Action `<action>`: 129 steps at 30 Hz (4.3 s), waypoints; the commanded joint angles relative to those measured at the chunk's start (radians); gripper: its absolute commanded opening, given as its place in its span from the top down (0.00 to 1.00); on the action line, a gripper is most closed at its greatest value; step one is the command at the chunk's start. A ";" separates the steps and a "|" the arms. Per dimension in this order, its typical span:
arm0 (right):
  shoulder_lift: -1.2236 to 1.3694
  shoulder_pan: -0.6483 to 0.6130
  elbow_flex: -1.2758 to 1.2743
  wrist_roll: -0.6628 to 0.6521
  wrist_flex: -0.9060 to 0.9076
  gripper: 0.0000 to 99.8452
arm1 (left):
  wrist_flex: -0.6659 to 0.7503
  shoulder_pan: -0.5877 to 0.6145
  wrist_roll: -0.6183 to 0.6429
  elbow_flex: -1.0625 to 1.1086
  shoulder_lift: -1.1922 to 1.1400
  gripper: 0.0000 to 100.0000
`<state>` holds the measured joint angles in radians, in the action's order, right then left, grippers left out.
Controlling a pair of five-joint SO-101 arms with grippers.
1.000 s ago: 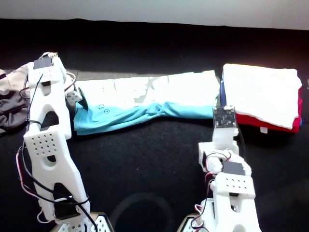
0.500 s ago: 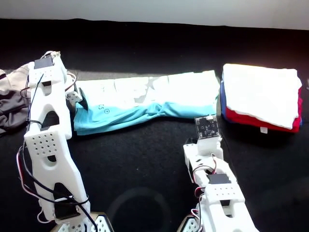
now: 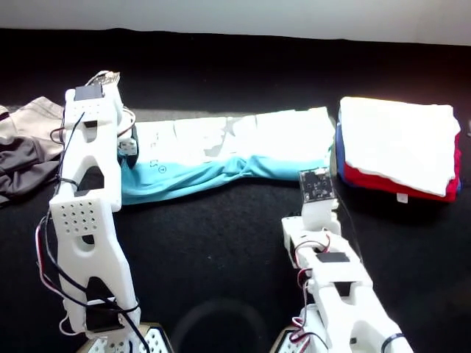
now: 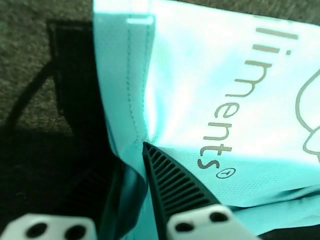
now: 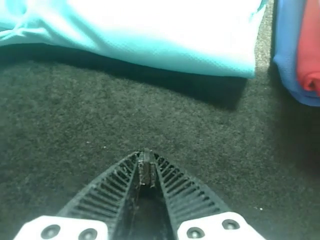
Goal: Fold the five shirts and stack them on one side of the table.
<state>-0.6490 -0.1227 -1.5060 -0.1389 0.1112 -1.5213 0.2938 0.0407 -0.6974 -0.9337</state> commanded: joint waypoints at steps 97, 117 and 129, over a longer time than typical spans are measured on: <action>0.016 0.211 0.081 0.256 -0.016 0.99 | 0.186 -0.785 -0.011 -0.435 -0.039 0.99; 0.031 0.024 0.682 0.250 0.618 0.99 | -0.261 -0.455 0.054 -0.688 0.050 0.99; 0.550 -0.073 1.102 0.256 0.615 0.99 | -0.242 -0.188 0.044 -0.374 0.180 0.99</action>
<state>-0.2486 -0.1872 -0.5593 0.1066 0.7188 -1.7729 0.0422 0.0867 -1.0764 -0.8263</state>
